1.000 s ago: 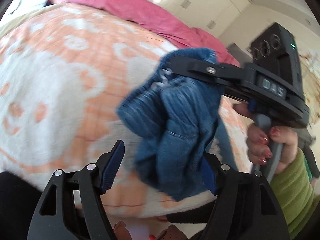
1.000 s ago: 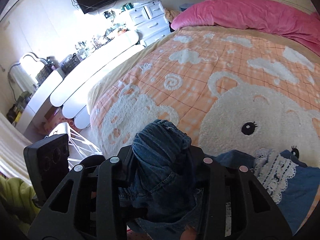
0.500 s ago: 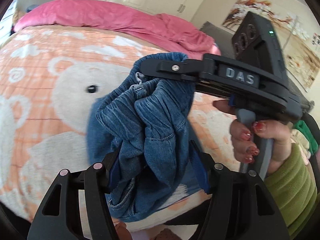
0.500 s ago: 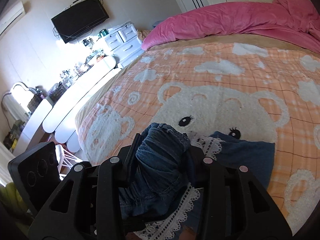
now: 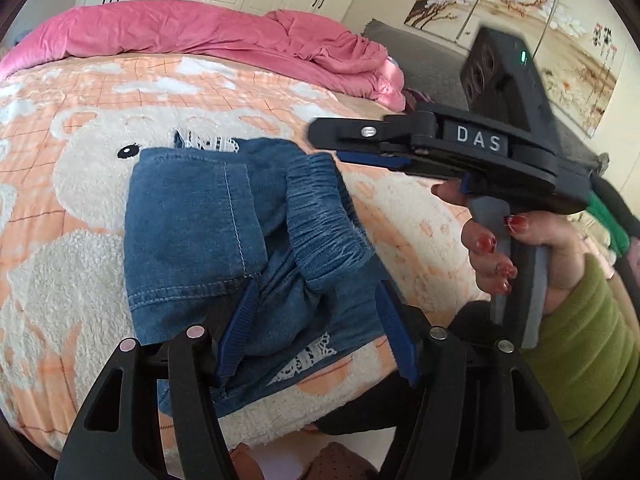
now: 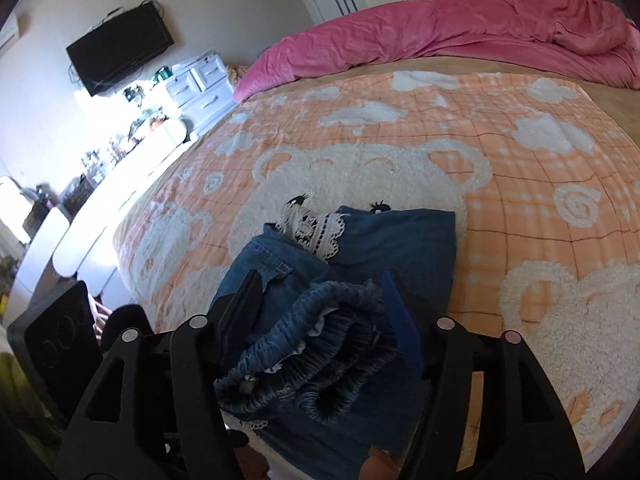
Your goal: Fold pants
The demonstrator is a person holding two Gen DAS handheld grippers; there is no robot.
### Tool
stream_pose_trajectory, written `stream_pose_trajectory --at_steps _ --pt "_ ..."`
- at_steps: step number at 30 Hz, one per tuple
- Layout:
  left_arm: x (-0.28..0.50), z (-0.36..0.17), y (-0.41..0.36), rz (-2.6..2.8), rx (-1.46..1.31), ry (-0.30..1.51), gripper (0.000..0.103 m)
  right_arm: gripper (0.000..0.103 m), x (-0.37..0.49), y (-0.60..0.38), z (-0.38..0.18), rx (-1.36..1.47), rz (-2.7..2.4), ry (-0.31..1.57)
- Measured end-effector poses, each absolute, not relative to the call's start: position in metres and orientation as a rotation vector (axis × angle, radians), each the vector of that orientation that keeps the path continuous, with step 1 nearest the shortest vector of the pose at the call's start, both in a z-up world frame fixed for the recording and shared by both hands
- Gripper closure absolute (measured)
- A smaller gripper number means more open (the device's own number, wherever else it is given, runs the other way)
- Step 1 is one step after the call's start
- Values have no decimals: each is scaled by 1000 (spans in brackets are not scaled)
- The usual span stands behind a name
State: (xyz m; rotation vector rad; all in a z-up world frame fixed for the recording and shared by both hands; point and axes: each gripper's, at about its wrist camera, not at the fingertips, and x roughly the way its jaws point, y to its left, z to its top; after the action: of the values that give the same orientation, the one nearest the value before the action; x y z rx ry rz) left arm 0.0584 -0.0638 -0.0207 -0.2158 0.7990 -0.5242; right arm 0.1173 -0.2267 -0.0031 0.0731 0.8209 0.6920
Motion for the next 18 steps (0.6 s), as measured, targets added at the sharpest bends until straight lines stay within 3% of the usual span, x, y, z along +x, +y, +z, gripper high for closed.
stream_pose_trajectory --at_steps 5,10,18 --pt "58 -23 -74 -531 -199 808 43 45 112 -210 -30 -188 539 873" --pt "41 -25 -79 -527 -149 802 43 42 117 -225 -40 -74 542 902" --pt "20 8 -31 -500 -225 741 42 38 73 -262 -3 31 576 727"
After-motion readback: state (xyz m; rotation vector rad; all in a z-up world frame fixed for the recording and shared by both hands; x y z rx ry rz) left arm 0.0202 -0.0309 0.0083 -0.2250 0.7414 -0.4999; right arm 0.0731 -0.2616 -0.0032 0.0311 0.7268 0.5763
